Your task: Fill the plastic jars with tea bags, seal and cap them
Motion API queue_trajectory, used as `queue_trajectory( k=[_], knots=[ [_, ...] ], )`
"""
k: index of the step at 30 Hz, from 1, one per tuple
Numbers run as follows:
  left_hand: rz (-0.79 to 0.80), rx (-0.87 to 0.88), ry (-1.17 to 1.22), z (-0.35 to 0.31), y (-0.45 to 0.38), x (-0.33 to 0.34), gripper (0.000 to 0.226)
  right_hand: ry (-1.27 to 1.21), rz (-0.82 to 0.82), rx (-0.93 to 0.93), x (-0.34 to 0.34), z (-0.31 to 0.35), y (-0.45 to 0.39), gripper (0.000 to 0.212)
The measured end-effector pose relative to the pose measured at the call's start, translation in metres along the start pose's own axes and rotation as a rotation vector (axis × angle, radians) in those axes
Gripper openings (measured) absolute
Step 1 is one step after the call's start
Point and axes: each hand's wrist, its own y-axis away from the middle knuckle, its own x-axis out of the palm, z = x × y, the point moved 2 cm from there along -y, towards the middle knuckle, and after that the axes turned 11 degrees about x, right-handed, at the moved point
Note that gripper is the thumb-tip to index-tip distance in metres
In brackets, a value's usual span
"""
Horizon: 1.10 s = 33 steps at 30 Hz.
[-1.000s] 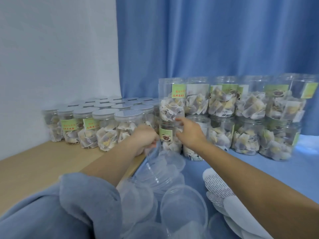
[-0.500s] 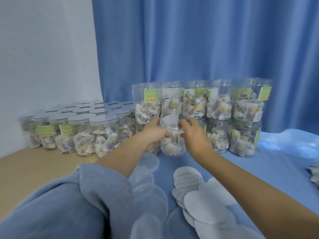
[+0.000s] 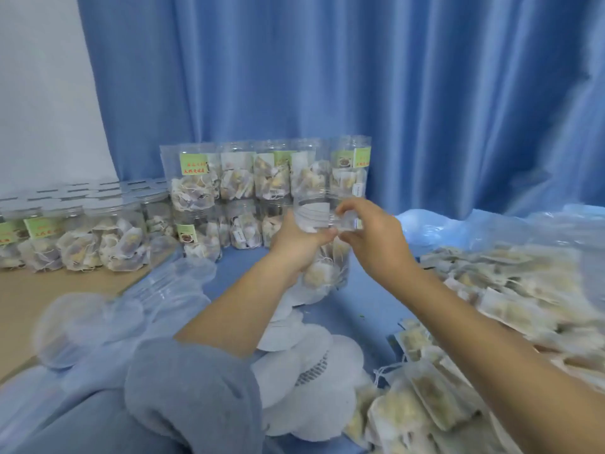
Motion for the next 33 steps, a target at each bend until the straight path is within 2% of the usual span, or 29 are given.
queue_trajectory(
  k=[3,7,11,13,14,16,18,20,23,25,30,33],
  knots=[
    [-0.006,-0.015,0.034,0.01,0.022,0.026,0.053,-0.016,-0.019,0.015,-0.013,-0.02,0.026,0.037],
    [-0.048,-0.03,0.061,0.032,0.042,0.047,0.069,-0.114,0.035,0.093,-0.016,-0.04,0.047,0.043],
    [-0.16,-0.03,-0.065,0.047,0.053,0.048,0.063,-0.193,0.07,0.182,-0.008,-0.054,0.062,0.052],
    [-0.214,-0.06,-0.136,0.051,0.056,0.046,0.057,-0.178,0.089,0.271,-0.006,-0.061,0.063,0.044],
    [-0.238,-0.08,-0.16,0.052,0.058,0.044,0.053,-0.123,0.118,0.299,-0.007,-0.063,0.062,0.034],
    [-0.299,-0.095,-0.141,0.055,0.062,0.041,0.044,0.193,0.284,0.278,-0.012,-0.066,0.059,0.017],
    [-0.357,-0.068,-0.104,0.057,0.067,0.038,0.036,0.535,0.535,0.264,-0.016,-0.068,0.061,0.026],
    [-0.391,-0.041,-0.09,0.059,0.071,0.034,0.031,0.725,0.706,0.316,-0.019,-0.072,0.066,0.038],
    [-0.398,-0.042,-0.04,0.059,0.07,0.029,0.027,0.789,0.722,0.313,-0.016,-0.075,0.07,0.037],
    [-0.398,-0.065,0.021,0.059,0.068,0.026,0.024,0.691,0.601,0.232,-0.012,-0.073,0.068,0.036],
    [-0.401,-0.078,0.116,0.06,0.065,0.012,0.028,-0.145,0.278,0.116,-0.016,-0.038,0.06,0.03],
    [-0.419,-0.103,0.163,0.062,0.065,0.004,0.024,-0.404,0.083,0.079,-0.026,-0.019,0.047,0.031]
  ],
)
